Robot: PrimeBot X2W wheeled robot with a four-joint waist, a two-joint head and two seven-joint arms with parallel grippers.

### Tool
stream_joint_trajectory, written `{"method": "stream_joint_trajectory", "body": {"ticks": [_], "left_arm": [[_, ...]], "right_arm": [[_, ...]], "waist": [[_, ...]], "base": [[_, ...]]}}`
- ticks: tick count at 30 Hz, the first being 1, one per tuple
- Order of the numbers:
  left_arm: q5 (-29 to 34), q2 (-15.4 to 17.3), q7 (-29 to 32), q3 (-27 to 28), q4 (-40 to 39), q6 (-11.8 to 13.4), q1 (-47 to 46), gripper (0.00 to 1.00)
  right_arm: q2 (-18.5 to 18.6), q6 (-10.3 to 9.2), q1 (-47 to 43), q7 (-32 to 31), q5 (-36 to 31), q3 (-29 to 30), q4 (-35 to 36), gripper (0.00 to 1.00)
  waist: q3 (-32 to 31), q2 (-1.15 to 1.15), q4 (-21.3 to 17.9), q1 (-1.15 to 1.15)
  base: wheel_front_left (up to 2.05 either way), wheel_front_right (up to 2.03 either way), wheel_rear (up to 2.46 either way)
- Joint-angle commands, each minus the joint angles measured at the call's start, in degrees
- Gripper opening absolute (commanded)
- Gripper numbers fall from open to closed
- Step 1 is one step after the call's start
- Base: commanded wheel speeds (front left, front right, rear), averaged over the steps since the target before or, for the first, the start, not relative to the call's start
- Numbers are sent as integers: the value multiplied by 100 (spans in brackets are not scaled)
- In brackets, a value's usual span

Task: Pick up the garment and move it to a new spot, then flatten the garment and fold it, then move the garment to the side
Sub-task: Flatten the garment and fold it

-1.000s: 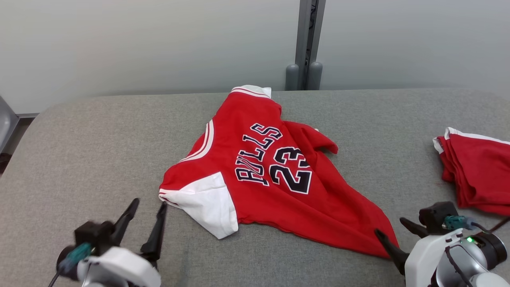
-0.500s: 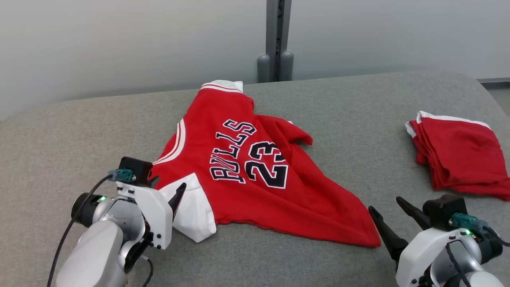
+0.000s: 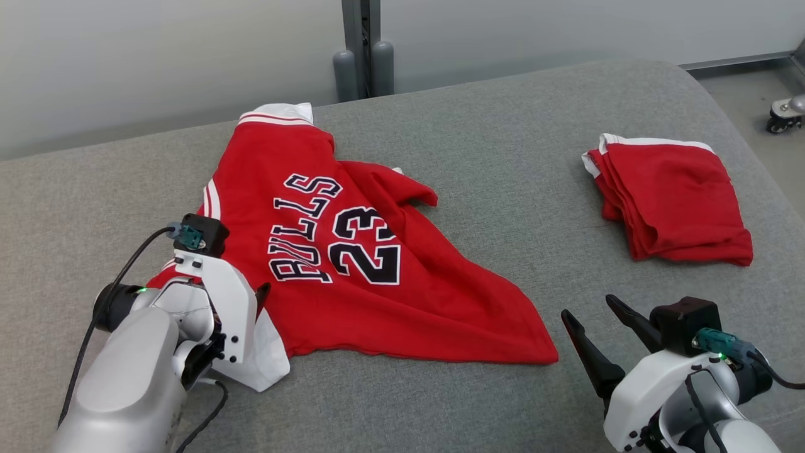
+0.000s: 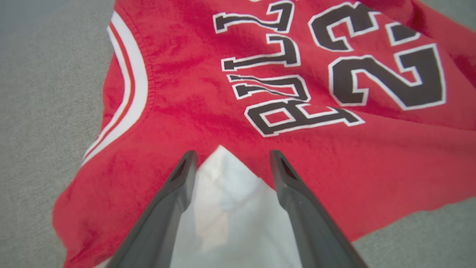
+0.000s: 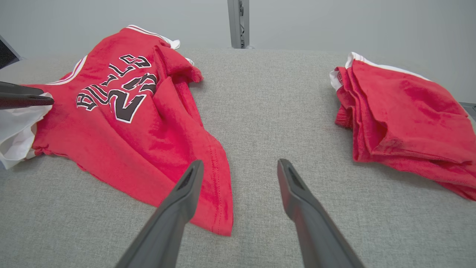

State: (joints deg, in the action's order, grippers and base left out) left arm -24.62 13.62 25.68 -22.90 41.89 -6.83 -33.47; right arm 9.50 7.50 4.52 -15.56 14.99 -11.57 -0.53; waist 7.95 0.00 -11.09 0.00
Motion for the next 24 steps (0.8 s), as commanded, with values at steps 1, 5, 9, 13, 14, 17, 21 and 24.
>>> {"method": "stream_joint_trajectory", "body": {"ticks": [1,5,9,13,14,17,21,24], "left_arm": [[47,57,7,-26,73,-11,-101,100],[156,114,-56,-116,199,51,-195,100],[182,102,-83,-181,246,38,-226,75],[148,89,-9,-264,268,9,-209,0],[128,93,-7,-284,272,-4,-190,0],[95,116,-71,-325,241,-14,-181,0],[39,88,-312,-320,83,-17,-132,0],[-10,80,-493,-319,-125,-10,66,0]], "right_arm": [[6,-1,28,52,-26,12,13,100],[-19,-1,-27,72,-39,51,-16,100],[-57,-1,-61,82,-35,92,-40,100],[-73,-1,-49,79,-24,73,-68,100],[-77,-1,-43,81,-19,72,-78,100],[-75,-1,-53,93,-11,91,-100,100],[-53,-1,-126,95,-1,157,-119,100],[-23,-1,-184,90,39,210,-137,100]], "waist": [[18,0,-34,0],[-3,0,-36,0],[-49,0,29,0],[-78,0,76,0],[-85,0,91,0],[-109,0,154,0],[-202,0,297,0],[-332,0,472,0]], "base": [[0,0,0],[0,0,0],[0,0,0],[0,0,0],[0,0,0],[0,0,0],[0,0,0],[0,0,0]]}}
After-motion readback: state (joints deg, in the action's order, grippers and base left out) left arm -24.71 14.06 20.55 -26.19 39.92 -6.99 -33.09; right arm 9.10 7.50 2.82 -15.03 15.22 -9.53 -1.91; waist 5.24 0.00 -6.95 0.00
